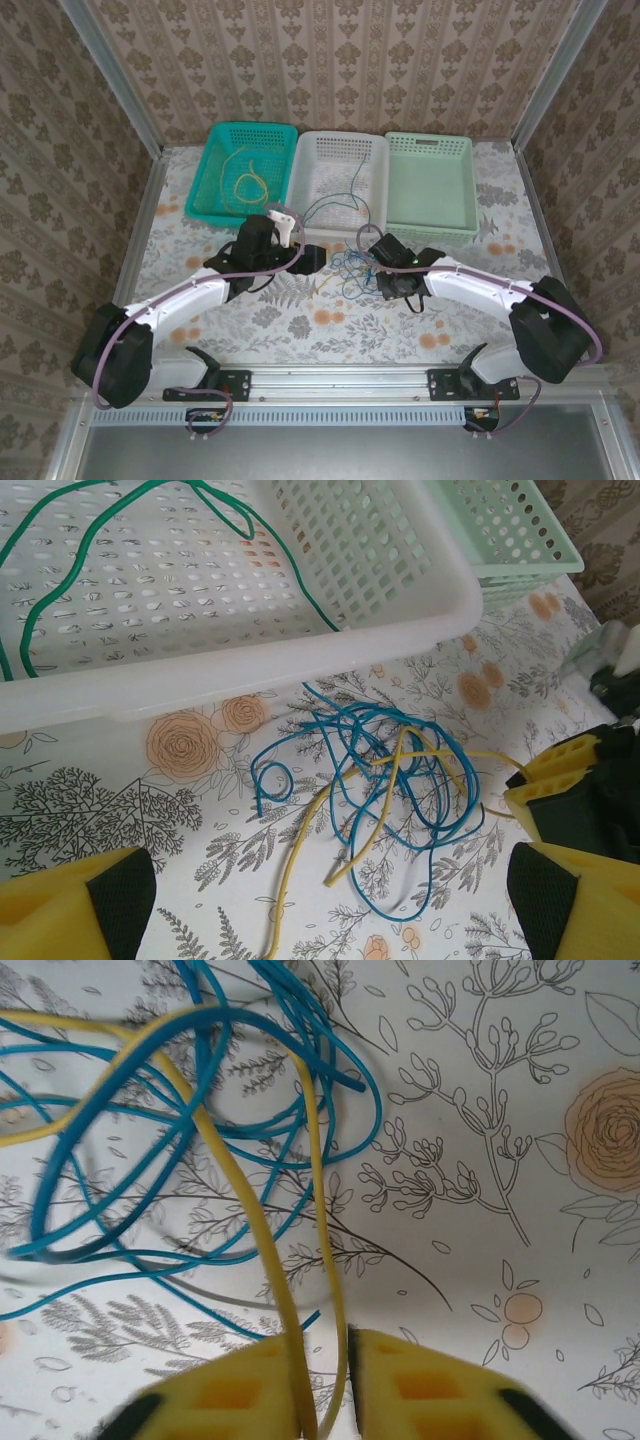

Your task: Untangle the cables

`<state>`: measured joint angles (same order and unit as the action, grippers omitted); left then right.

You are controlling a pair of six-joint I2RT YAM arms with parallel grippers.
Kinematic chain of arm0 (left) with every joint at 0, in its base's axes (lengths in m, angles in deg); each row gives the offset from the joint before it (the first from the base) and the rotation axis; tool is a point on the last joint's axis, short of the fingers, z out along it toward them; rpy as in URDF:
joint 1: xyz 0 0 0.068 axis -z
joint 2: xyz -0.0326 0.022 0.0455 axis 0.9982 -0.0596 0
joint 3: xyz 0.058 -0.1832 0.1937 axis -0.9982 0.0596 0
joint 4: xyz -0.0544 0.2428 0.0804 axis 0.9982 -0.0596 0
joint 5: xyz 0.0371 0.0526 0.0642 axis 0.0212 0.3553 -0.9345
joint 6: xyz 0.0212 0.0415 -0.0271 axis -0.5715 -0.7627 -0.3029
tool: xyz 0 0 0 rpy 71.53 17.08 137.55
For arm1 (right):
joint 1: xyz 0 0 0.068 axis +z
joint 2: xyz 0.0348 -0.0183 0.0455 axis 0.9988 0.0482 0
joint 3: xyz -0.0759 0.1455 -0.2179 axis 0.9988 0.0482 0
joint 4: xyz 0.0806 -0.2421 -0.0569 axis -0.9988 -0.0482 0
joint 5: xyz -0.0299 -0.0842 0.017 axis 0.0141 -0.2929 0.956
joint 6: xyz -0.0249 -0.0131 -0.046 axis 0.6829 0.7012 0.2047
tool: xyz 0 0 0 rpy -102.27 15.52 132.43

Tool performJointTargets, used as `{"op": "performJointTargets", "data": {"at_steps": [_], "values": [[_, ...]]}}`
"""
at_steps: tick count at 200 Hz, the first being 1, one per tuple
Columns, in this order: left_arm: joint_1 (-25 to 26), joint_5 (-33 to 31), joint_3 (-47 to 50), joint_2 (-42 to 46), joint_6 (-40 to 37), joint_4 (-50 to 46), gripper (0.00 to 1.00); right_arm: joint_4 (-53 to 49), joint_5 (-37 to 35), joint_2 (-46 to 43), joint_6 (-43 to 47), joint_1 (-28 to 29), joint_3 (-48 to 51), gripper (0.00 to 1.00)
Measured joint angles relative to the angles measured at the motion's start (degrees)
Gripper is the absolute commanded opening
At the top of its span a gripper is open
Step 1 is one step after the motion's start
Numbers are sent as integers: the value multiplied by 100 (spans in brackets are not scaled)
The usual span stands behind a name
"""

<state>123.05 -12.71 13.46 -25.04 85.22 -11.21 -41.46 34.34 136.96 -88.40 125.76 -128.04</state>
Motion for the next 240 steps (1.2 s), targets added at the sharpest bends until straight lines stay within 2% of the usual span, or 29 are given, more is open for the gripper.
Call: {"op": "performJointTargets", "data": {"at_steps": [5,25,53,83,150,185,240], "values": [[0,-17,0,9,0,-2,94,-9,-17,7,-44,0,0,0],[0,-81,4,96,-2,-4,95,-109,-39,-131,-9,0,-9,0],[0,-122,22,181,-2,-2,95,-588,52,-789,11,-11,-208,0],[0,-122,26,181,-2,-2,95,-1043,704,-1220,144,-155,-866,0],[15,-129,26,249,-2,-4,95,-2039,2028,-1189,426,-619,-1836,0],[179,-164,24,295,-7,-4,93,-2308,2041,-946,562,-671,-2260,0],[481,-229,-13,22,-2,59,89,-1963,1451,-208,402,-243,-1954,0]]}}
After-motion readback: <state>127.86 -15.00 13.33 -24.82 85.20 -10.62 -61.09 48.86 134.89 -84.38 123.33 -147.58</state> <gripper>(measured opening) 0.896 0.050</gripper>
